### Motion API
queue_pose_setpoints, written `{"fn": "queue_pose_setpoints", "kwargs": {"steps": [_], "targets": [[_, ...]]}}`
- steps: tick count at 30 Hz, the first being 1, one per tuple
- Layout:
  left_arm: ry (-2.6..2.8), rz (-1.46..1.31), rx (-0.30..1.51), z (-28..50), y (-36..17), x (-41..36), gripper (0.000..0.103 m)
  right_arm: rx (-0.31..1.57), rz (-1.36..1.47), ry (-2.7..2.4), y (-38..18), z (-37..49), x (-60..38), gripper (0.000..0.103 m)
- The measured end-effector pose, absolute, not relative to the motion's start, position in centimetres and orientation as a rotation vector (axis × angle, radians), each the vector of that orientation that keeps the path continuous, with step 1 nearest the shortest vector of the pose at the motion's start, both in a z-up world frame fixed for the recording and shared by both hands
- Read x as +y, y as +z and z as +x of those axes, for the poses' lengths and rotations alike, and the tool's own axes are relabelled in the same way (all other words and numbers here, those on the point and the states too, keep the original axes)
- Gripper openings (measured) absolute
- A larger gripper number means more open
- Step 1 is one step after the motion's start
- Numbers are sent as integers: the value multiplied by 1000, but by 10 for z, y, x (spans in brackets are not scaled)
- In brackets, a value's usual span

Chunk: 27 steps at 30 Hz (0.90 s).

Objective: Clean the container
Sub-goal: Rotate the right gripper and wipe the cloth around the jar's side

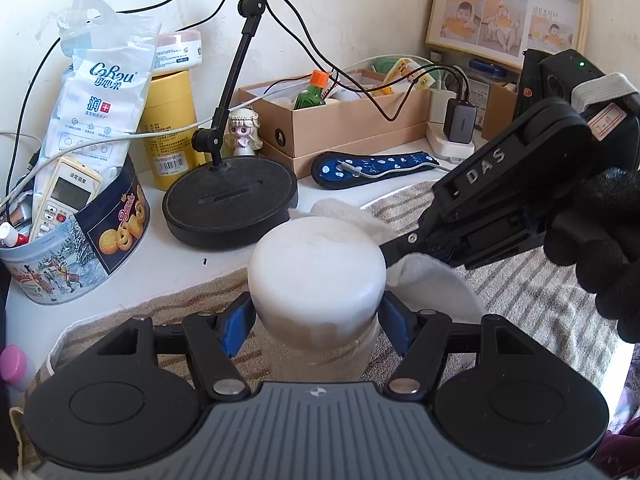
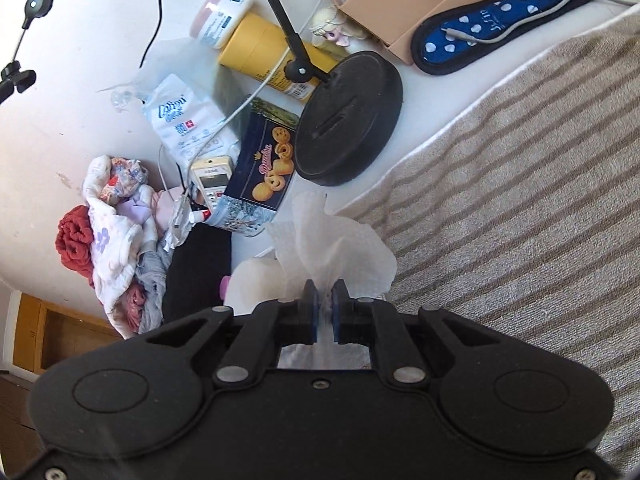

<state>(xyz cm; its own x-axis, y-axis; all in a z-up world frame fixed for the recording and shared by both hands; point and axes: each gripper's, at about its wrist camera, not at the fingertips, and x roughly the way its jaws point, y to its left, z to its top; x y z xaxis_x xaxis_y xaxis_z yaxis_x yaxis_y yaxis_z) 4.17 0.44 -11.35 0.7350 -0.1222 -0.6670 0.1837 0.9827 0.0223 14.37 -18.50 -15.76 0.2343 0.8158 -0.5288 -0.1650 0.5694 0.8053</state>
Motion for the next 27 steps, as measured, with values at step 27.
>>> {"fn": "queue_pose_setpoints", "kwargs": {"steps": [27], "targets": [[-149, 91, 749, 41, -112, 2, 66, 1225, 706, 638, -205, 152, -182, 6]]}}
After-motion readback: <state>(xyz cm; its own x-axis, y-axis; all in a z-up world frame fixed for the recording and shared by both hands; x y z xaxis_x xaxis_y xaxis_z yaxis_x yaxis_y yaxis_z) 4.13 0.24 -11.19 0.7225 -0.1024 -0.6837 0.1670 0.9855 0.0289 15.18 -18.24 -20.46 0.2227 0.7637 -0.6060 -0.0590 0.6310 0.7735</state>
